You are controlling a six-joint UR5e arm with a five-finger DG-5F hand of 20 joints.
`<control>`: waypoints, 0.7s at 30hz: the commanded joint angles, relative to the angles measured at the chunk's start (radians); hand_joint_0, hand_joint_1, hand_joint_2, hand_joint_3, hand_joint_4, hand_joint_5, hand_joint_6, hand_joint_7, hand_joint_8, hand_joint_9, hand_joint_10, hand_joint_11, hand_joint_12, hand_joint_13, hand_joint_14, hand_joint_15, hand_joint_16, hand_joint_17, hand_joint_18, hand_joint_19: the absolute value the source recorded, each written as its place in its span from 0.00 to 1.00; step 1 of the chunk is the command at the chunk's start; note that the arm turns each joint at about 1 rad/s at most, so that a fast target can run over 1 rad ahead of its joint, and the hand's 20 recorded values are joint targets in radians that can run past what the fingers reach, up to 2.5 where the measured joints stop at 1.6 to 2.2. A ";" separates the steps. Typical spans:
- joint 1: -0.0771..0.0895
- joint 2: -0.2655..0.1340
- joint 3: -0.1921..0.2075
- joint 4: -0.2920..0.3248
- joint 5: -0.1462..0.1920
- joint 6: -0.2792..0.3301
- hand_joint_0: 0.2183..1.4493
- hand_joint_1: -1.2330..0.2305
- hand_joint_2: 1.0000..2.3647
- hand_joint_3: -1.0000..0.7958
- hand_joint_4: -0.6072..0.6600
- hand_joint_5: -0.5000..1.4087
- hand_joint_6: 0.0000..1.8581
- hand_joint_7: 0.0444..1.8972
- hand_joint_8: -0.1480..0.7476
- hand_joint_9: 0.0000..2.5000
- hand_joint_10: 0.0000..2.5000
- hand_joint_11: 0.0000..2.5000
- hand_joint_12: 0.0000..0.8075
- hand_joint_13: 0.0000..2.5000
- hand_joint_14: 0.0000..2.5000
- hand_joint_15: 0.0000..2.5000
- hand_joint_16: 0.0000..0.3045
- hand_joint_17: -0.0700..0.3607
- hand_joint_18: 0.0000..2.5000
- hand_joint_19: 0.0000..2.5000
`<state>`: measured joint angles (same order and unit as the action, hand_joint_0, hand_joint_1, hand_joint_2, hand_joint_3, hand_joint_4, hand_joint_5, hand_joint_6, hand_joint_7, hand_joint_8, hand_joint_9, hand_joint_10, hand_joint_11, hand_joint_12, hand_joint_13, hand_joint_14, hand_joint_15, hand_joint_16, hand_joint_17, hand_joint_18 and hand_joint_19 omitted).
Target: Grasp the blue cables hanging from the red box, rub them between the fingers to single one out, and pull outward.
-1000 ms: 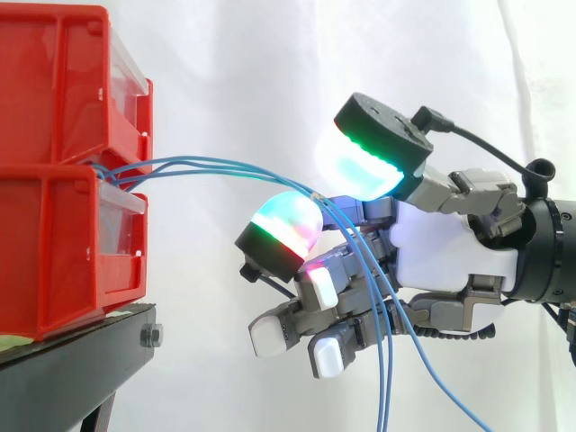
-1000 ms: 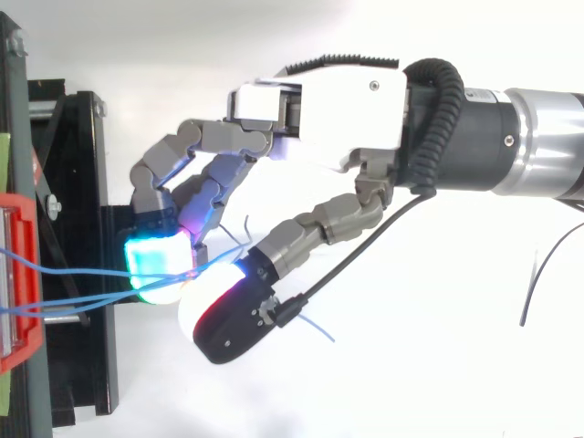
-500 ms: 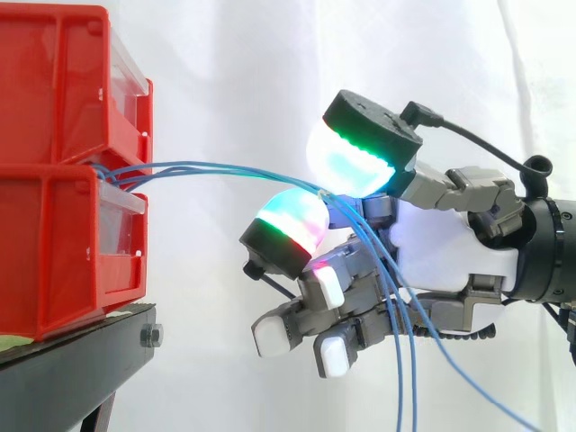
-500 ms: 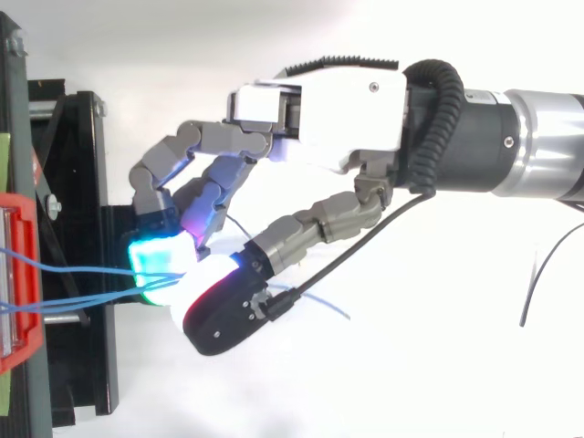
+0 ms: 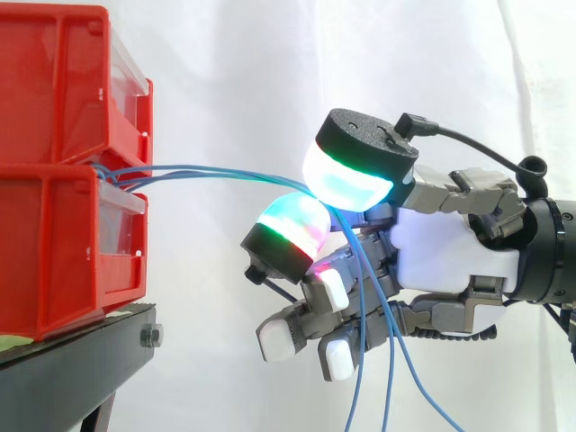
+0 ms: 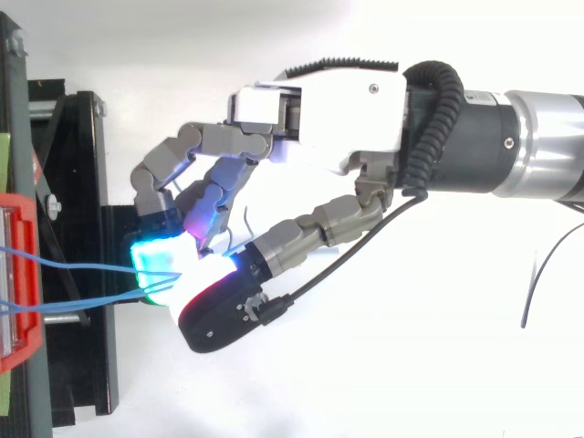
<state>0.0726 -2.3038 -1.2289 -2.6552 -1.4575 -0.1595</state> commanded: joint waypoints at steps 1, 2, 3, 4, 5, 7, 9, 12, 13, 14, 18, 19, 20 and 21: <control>0.001 0.001 0.000 0.000 0.000 0.000 0.33 0.26 0.01 0.42 0.62 0.19 0.49 0.60 0.58 0.38 0.01 0.30 0.51 0.32 0.01 0.18 0.19 0.46 0.35 0.22; -0.001 0.000 0.000 0.000 0.000 0.000 0.34 0.25 0.01 0.42 0.61 0.19 0.49 0.60 0.57 0.37 0.01 0.29 0.51 0.31 0.01 0.18 0.19 0.46 0.35 0.22; 0.001 0.001 0.002 0.000 0.000 0.000 0.35 0.25 0.01 0.42 0.59 0.18 0.49 0.59 0.57 0.36 0.01 0.29 0.51 0.31 0.01 0.18 0.19 0.46 0.35 0.22; -0.001 0.001 0.002 0.000 0.000 0.002 0.35 0.24 0.01 0.41 0.58 0.18 0.50 0.58 0.56 0.35 0.01 0.29 0.51 0.31 0.01 0.18 0.19 0.46 0.35 0.22; -0.001 0.000 0.002 0.000 0.000 0.002 0.36 0.23 0.01 0.40 0.58 0.18 0.50 0.58 0.57 0.35 0.01 0.30 0.51 0.30 0.01 0.18 0.19 0.46 0.35 0.22; 0.001 0.001 0.005 0.000 0.000 0.003 0.37 0.22 0.01 0.39 0.59 0.17 0.50 0.57 0.56 0.34 0.01 0.29 0.50 0.30 0.01 0.18 0.19 0.46 0.35 0.21; -0.001 0.000 0.006 0.000 0.000 0.003 0.38 0.21 0.01 0.38 0.60 0.17 0.50 0.56 0.55 0.33 0.01 0.29 0.51 0.29 0.01 0.18 0.19 0.46 0.34 0.21; -0.001 0.000 0.006 -0.002 0.000 0.003 0.40 0.20 0.01 0.36 0.60 0.17 0.50 0.55 0.55 0.33 0.01 0.29 0.50 0.29 0.01 0.18 0.19 0.46 0.34 0.20; -0.001 0.000 0.006 -0.002 0.000 0.005 0.40 0.20 0.01 0.36 0.60 0.17 0.50 0.54 0.55 0.33 0.01 0.29 0.50 0.29 0.01 0.18 0.19 0.46 0.34 0.20; 0.001 0.001 0.006 -0.002 0.000 0.003 0.40 0.20 0.01 0.34 0.62 0.17 0.50 0.53 0.55 0.32 0.01 0.29 0.50 0.29 0.01 0.17 0.19 0.46 0.34 0.20; -0.001 0.001 0.006 -0.002 0.000 0.005 0.34 0.20 0.00 0.28 0.64 0.16 0.49 0.52 0.55 0.32 0.01 0.29 0.50 0.29 0.01 0.18 0.19 0.46 0.34 0.21; -0.001 0.001 0.006 -0.002 0.000 0.005 0.32 0.21 0.00 0.28 0.65 0.16 0.49 0.51 0.55 0.32 0.01 0.29 0.50 0.29 0.01 0.18 0.19 0.46 0.34 0.21; -0.001 0.000 0.006 -0.002 0.000 0.005 0.29 0.22 0.00 0.28 0.65 0.17 0.49 0.51 0.55 0.32 0.01 0.29 0.51 0.29 0.01 0.18 0.19 0.46 0.34 0.21; -0.001 0.001 0.006 -0.002 0.000 0.005 0.27 0.24 0.00 0.28 0.66 0.17 0.49 0.51 0.57 0.33 0.01 0.29 0.52 0.29 0.01 0.18 0.19 0.47 0.34 0.22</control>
<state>0.0722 -2.3035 -1.2226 -2.6569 -1.4573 -0.1550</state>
